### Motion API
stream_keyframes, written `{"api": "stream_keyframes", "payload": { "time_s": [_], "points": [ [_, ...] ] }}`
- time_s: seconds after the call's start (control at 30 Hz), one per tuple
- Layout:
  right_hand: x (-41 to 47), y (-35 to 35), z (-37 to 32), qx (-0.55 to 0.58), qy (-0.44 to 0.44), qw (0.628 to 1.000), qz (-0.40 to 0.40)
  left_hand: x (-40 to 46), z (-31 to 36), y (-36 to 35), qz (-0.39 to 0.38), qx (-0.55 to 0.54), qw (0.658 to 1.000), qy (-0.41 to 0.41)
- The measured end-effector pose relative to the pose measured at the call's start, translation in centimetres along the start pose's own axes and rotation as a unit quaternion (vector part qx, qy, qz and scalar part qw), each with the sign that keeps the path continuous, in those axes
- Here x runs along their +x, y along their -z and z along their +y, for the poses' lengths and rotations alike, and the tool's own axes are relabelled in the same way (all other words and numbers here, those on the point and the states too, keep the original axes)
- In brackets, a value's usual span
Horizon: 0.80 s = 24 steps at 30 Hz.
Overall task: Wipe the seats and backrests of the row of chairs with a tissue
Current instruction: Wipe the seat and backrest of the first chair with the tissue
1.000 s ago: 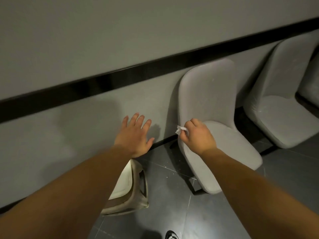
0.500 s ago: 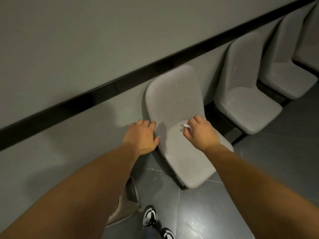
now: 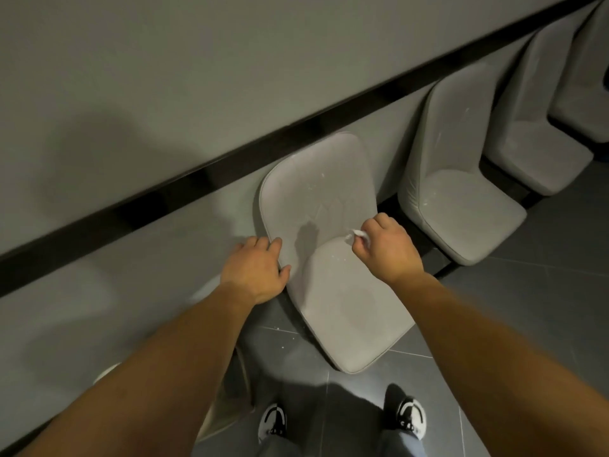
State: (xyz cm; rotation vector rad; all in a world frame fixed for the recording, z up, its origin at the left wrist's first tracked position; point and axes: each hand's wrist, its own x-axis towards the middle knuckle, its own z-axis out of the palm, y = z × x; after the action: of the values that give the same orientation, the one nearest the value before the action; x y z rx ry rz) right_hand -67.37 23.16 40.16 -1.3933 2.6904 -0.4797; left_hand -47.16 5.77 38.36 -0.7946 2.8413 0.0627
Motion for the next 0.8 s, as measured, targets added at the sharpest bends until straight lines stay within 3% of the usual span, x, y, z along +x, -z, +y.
{"api": "stream_keyframes", "payload": {
  "time_s": [0.27, 0.5, 0.67, 0.8],
  "points": [
    [4.5, -0.6, 8.4, 0.013, 0.082, 0.996, -0.04, 1.4, 6.0, -1.8, -0.023, -0.011, 0.992, 0.124],
    [5.7, 0.9, 16.9, 0.025, 0.179, 0.98, -0.081, 1.1, 17.1, -1.9, -0.021, -0.022, 0.98, 0.197],
    [7.1, -0.5, 19.3, 0.063, 0.168, 0.981, -0.068, 1.6, 19.3, -1.8, -0.019, -0.004, 0.971, 0.238],
    [8.0, -3.6, 19.9, 0.025, 0.185, 0.979, -0.079, 2.4, 19.7, -4.5, -0.037, -0.022, 0.964, 0.261]
  ]
}}
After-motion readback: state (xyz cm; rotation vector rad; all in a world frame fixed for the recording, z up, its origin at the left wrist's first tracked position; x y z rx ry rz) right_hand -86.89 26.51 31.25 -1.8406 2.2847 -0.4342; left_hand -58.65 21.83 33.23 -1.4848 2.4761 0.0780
